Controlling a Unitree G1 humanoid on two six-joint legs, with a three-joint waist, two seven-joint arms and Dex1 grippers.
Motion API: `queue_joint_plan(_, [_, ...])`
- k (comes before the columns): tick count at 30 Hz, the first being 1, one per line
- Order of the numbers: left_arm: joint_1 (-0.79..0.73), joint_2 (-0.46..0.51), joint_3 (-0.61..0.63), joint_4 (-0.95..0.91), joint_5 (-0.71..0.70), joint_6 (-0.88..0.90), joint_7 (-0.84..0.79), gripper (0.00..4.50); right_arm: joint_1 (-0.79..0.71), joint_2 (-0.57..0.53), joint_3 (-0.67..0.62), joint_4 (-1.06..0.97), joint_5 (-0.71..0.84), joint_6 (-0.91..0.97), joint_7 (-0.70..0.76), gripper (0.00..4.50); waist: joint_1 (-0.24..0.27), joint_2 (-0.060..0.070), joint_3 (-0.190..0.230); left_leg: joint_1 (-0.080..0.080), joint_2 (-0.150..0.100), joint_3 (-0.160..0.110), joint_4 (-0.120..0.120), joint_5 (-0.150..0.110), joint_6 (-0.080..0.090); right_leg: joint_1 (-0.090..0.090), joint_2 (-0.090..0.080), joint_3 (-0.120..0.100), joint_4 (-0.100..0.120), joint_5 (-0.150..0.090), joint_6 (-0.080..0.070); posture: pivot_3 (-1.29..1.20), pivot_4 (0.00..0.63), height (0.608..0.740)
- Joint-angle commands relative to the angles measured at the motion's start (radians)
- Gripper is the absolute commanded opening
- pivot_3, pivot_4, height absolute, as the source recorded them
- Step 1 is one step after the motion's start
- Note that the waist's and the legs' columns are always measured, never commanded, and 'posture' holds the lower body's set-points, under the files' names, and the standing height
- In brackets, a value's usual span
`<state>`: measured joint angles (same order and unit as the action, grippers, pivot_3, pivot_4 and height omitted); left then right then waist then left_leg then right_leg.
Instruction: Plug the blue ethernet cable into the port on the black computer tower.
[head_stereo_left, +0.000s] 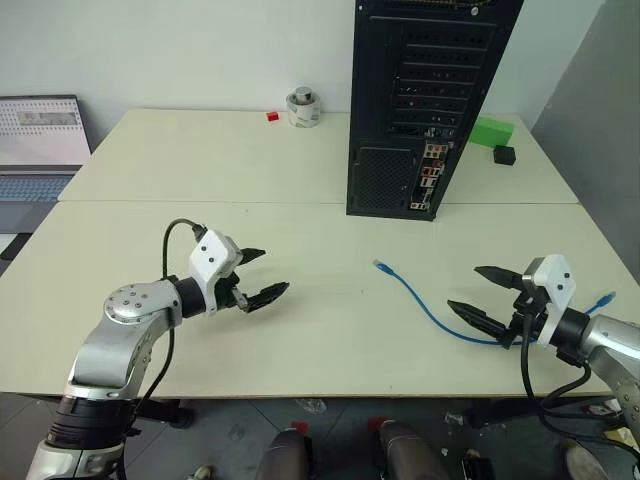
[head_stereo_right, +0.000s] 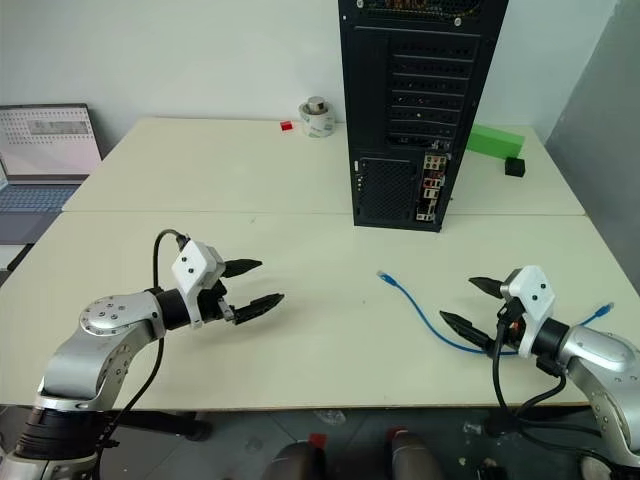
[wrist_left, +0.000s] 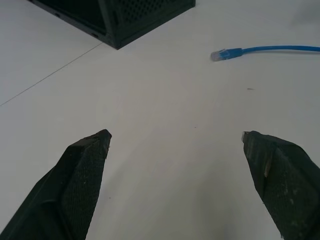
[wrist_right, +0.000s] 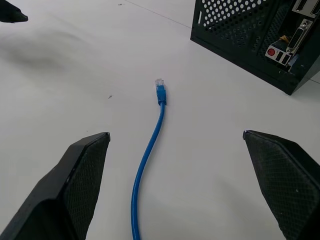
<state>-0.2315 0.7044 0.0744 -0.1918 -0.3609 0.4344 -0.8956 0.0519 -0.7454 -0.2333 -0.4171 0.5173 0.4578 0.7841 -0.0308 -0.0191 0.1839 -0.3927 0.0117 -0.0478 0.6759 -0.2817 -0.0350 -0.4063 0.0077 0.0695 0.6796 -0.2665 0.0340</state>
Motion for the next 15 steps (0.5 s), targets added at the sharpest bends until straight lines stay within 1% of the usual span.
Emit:
queue_joint_plan(1, [0.002, 0.022, 0.018, -0.035, -0.019, -0.006, -0.020, 4.47, -0.006, -0.004, -0.020, -0.033, 0.012, -0.002, 0.004, 4.50, 0.000, 0.000, 0.000, 0.000, 0.000, 0.000, 0.000, 0.000, 0.000, 0.000, 0.000, 0.000, 0.000, 0.000, 0.000, 0.00, 0.150, 0.740])
queue_joint_plan(10, [0.039, 0.024, 0.003, -0.053, -0.007, -0.015, -0.011, 4.47, -0.037, -0.006, 0.017, -0.036, 0.000, 0.021, -0.004, 4.50, -0.001, 0.000, 0.000, 0.000, 0.000, 0.000, 0.000, 0.000, 0.000, 0.000, 0.000, 0.000, 0.000, 0.000, 0.000, 0.00, 0.150, 0.740])
queue_joint_plan(15, [0.073, 0.016, -0.006, -0.072, -0.001, -0.015, 0.000, 4.47, -0.095, 0.015, 0.088, -0.023, -0.029, 0.031, -0.021, 4.50, -0.001, 0.000, 0.000, 0.000, 0.000, -0.001, 0.000, 0.000, 0.000, 0.000, 0.000, 0.000, 0.000, 0.000, 0.000, 0.00, 0.150, 0.740])
